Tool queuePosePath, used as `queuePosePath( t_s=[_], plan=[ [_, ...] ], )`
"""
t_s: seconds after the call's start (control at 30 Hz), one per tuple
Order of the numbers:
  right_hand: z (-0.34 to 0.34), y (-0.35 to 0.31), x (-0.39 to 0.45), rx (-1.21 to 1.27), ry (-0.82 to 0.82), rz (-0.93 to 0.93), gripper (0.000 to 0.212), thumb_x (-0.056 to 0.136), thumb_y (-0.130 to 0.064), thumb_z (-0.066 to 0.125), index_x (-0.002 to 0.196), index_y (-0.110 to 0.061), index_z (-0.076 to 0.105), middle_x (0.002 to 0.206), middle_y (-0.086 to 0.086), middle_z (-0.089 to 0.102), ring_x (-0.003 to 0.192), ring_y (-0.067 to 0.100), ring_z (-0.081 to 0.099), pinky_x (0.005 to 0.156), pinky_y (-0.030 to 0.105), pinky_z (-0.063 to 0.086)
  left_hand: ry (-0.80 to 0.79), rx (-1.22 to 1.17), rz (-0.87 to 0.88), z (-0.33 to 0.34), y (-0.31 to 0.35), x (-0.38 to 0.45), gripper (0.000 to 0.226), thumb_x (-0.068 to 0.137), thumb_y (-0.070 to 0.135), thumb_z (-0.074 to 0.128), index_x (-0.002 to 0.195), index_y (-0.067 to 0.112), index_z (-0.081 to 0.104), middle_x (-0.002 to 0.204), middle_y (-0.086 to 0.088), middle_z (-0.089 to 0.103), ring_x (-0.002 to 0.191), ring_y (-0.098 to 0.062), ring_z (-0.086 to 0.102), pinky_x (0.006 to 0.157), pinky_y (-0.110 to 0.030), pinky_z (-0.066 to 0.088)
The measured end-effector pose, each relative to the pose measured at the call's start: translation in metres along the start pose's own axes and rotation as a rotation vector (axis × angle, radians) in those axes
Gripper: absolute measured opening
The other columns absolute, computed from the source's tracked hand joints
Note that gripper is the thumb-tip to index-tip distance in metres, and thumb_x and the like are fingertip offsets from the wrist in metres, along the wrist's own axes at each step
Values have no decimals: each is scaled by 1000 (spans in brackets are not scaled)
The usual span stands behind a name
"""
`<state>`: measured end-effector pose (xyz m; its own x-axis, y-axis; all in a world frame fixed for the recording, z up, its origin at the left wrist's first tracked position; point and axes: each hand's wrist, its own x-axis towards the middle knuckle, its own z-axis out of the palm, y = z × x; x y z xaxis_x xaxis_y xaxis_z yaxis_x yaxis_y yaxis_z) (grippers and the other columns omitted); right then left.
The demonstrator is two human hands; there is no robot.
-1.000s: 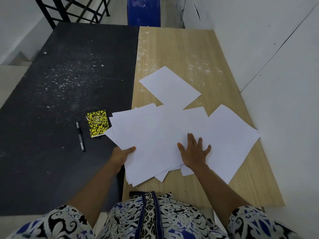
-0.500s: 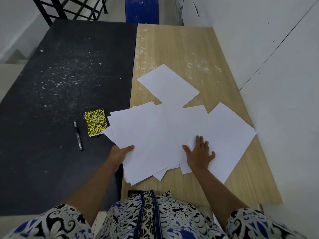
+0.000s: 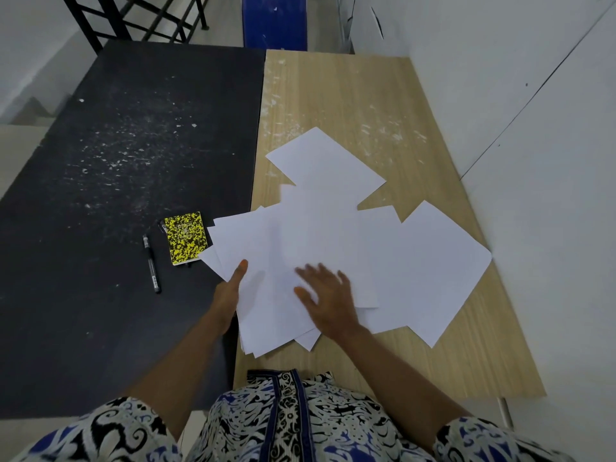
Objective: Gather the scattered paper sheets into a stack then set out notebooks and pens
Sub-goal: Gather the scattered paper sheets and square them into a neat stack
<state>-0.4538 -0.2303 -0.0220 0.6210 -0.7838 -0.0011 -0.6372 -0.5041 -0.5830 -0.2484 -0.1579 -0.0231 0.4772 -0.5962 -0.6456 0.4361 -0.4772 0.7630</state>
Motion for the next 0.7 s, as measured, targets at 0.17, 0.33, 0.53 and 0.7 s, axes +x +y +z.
queuePosePath(
  t_s=[0.17,0.33,0.53,0.7],
  plan=[
    [16,-6,-10,28,-200,-103,77,84,-78,22,145,-35,38,153,-5,36,145,14,24,117,44,13,-29,62,51,-2,-4,-6,53,76,39,78,121,15,63,116,-2,68,103,-21,65,91,-41,52],
    [4,13,-4,-119,-86,222,82,85,-75,3,153,-31,14,162,-1,13,149,20,7,118,51,4,-5,114,75,-1,-10,-4,53,79,10,78,126,4,56,118,-6,63,102,-23,61,86,-36,49],
    [-11,41,1,-179,-183,434,73,96,-63,20,154,-26,-5,163,-3,2,149,15,-1,114,60,-4,13,82,81,0,-9,-1,51,82,9,75,129,6,55,122,-9,63,106,-27,61,89,-40,50],
    [-14,40,9,-143,-117,525,72,96,-62,21,154,-25,0,162,-1,10,149,18,6,114,60,4,88,172,218,8,22,0,43,88,2,66,129,-2,53,122,-15,61,104,-29,59,86,-37,46]
  ],
)
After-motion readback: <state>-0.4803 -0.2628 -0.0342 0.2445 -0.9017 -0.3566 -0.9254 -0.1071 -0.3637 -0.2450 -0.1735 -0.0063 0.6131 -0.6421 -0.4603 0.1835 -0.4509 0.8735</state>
